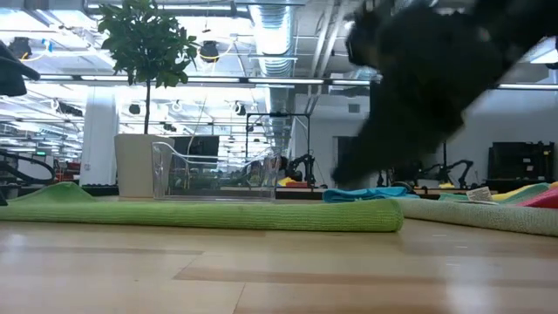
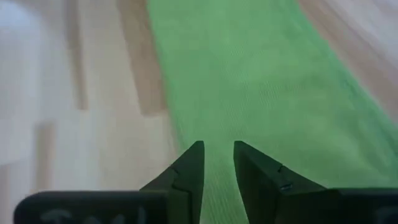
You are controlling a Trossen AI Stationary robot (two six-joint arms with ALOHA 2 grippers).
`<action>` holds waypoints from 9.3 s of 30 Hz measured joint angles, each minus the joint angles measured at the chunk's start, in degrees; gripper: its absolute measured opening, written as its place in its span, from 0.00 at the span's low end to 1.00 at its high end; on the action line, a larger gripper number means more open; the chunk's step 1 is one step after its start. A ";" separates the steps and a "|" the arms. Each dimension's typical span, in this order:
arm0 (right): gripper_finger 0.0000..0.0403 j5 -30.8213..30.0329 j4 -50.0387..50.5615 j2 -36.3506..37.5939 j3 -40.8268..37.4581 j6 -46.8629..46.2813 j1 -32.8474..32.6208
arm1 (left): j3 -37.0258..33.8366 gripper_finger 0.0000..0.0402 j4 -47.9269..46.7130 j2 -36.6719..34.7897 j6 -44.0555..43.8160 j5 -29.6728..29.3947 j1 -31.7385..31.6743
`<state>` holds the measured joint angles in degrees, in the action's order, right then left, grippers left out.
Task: Fold microfiber towels
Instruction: Fold the green microfiber cloth
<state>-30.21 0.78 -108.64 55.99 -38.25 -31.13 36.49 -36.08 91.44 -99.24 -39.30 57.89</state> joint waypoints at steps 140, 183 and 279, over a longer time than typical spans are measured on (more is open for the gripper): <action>0.62 17.51 -4.32 -11.47 23.79 34.15 15.38 | 0.09 0.00 6.08 -0.07 8.39 -5.08 -4.37; 0.62 3.75 28.76 -16.89 30.62 38.91 8.60 | 12.11 0.00 -2.60 -0.07 20.61 -8.53 -5.33; 0.52 10.49 3.66 -29.55 42.21 35.20 9.62 | 5.62 0.00 -4.24 0.20 9.09 -9.19 -4.61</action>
<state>-19.72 4.44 -138.19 98.19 -3.05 -21.50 42.11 -40.32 91.64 -90.15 -48.49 53.28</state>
